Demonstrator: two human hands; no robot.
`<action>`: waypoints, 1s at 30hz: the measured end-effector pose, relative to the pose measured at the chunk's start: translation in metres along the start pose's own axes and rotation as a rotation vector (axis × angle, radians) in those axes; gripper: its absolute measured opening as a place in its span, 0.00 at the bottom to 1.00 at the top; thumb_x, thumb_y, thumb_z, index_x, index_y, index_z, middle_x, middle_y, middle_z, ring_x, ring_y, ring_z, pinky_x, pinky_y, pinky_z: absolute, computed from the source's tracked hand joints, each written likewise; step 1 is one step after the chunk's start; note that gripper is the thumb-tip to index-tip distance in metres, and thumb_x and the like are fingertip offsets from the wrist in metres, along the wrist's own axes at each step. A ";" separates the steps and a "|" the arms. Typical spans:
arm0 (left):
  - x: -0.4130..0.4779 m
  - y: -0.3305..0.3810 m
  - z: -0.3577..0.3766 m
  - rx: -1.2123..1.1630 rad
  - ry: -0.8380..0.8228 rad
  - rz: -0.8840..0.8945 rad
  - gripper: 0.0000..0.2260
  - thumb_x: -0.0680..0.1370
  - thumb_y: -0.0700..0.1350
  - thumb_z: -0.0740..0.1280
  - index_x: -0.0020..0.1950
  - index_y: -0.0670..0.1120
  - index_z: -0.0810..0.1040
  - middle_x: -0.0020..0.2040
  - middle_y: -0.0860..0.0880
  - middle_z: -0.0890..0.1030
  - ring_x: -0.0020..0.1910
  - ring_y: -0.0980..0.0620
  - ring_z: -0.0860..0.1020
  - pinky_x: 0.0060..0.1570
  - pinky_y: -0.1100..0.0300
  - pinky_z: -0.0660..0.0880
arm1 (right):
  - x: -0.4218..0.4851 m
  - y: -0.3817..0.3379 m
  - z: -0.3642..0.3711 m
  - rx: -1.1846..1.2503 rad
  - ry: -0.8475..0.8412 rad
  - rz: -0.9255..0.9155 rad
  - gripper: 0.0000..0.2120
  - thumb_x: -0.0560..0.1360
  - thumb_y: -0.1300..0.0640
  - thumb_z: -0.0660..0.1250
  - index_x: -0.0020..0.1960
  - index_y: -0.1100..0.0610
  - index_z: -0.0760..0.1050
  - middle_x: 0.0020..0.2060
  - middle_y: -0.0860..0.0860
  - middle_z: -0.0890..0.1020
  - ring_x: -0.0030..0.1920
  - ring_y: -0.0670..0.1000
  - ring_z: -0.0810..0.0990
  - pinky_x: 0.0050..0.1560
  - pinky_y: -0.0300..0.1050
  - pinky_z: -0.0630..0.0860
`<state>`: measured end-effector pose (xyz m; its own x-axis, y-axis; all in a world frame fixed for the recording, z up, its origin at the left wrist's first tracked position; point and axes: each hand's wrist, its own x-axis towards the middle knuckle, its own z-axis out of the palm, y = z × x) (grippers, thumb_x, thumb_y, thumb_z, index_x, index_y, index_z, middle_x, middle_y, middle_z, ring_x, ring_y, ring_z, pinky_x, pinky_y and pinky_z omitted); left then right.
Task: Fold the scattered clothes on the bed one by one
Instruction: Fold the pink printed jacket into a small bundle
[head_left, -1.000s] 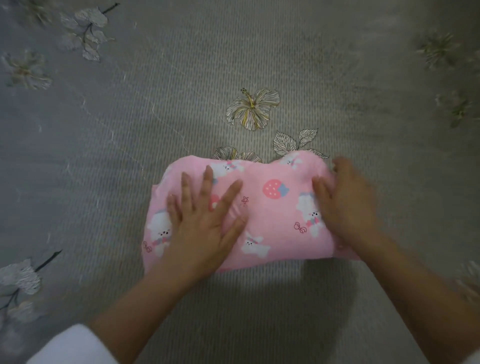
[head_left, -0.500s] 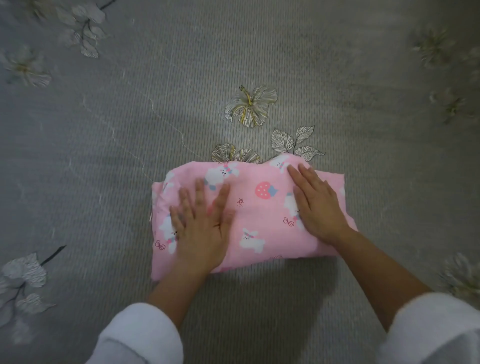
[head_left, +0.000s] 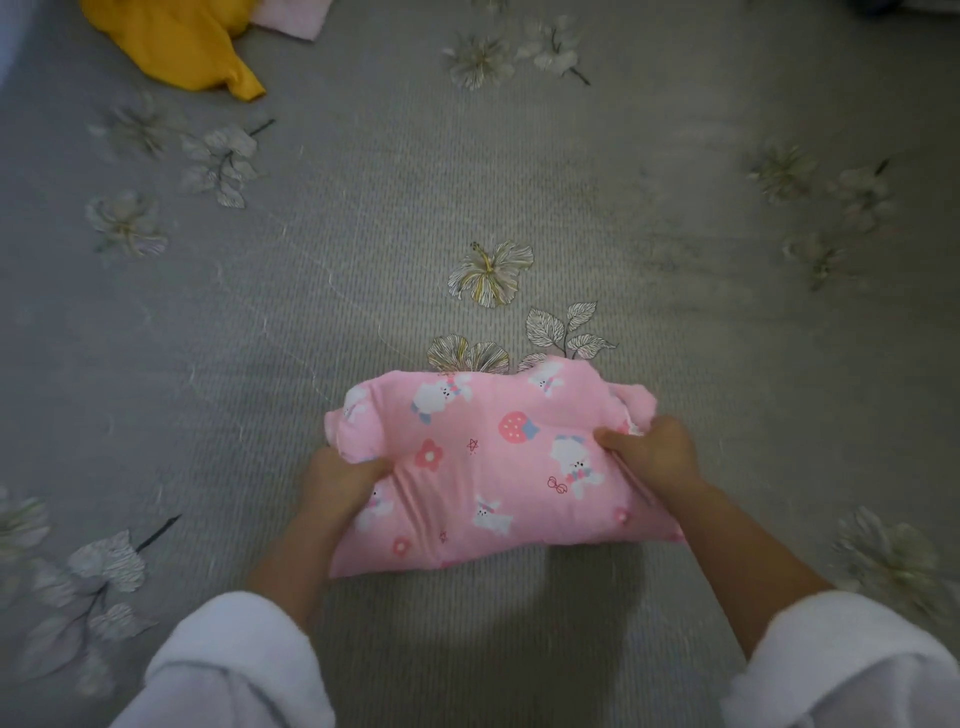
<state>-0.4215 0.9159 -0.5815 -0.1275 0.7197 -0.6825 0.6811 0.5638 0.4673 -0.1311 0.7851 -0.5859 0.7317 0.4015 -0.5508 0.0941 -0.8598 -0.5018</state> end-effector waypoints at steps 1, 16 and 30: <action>-0.009 0.001 -0.003 0.007 -0.002 0.039 0.28 0.66 0.49 0.76 0.61 0.37 0.76 0.56 0.38 0.80 0.54 0.41 0.79 0.51 0.55 0.73 | -0.011 0.002 -0.004 -0.014 0.029 -0.014 0.26 0.61 0.42 0.75 0.50 0.60 0.78 0.45 0.57 0.82 0.48 0.58 0.80 0.51 0.54 0.75; -0.225 0.052 0.018 0.189 -0.010 0.447 0.28 0.71 0.49 0.72 0.66 0.43 0.65 0.56 0.40 0.78 0.57 0.37 0.76 0.61 0.47 0.67 | -0.175 0.105 -0.186 0.253 0.333 -0.068 0.17 0.67 0.51 0.76 0.50 0.57 0.76 0.43 0.53 0.80 0.44 0.55 0.79 0.43 0.46 0.72; -0.501 0.099 0.254 0.201 -0.246 0.860 0.31 0.62 0.56 0.64 0.62 0.45 0.67 0.47 0.48 0.75 0.54 0.39 0.77 0.62 0.43 0.68 | -0.259 0.360 -0.458 0.486 0.663 -0.018 0.21 0.64 0.46 0.74 0.51 0.59 0.78 0.45 0.56 0.83 0.46 0.57 0.81 0.46 0.49 0.76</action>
<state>-0.1076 0.5079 -0.3359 0.6233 0.7389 -0.2559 0.5858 -0.2245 0.7788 0.0224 0.2270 -0.3186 0.9940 0.0134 -0.1083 -0.0822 -0.5611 -0.8236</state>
